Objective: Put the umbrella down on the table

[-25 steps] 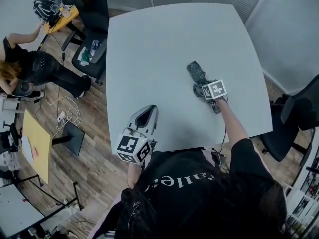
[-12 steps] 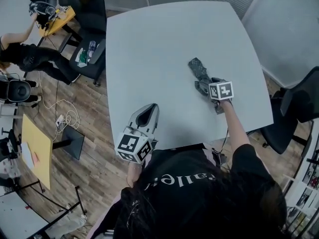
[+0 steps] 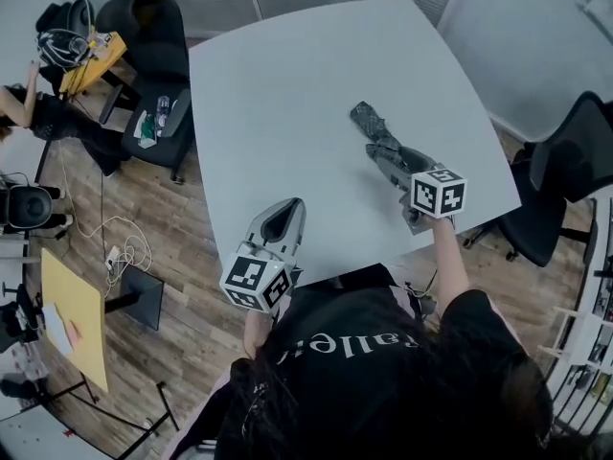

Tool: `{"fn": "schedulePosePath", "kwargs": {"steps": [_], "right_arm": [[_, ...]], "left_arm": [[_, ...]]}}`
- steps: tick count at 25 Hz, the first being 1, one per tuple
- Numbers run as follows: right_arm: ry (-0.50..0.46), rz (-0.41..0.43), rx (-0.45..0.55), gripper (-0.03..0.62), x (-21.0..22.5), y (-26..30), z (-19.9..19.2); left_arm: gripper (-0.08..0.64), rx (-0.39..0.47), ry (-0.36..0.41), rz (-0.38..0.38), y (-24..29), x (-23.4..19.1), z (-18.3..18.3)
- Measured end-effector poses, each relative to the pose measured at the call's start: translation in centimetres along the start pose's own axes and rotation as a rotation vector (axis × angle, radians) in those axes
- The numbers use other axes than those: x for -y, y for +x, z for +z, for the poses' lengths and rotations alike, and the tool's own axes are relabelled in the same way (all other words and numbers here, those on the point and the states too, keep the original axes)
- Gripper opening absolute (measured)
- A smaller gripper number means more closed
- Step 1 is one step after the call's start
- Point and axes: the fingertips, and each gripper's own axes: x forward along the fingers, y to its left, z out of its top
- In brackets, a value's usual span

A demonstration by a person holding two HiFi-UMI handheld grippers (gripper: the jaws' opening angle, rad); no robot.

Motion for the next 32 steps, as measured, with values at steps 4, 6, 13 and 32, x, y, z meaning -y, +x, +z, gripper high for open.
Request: {"fn": "schedulePosePath", "kwargs": {"steps": [4, 6, 13, 32], "right_arm": [[0.053, 0.015, 0.079, 0.247, -3.8, -3.4, -0.2], [0.083, 0.011, 0.115, 0.232, -5.4, -4.9, -0.5], [0.141, 0.001, 0.192, 0.171, -10.9, -9.2, -2.1], [0.065, 0.059, 0.160, 0.037, -22.0, -11.4, -9.7]], "left_arm": [[0.029, -0.013, 0.013, -0.048, -1.0, 0.6, -0.4], [0.029, -0.018, 0.020, -0.074, -1.6, 0.9, -0.6], [0.029, -0.036, 0.044, -0.156, -3.8, 2.4, -1.6], [0.029, -0.075, 0.042, -0.206, -10.8, 3.4, -5.9]]}}
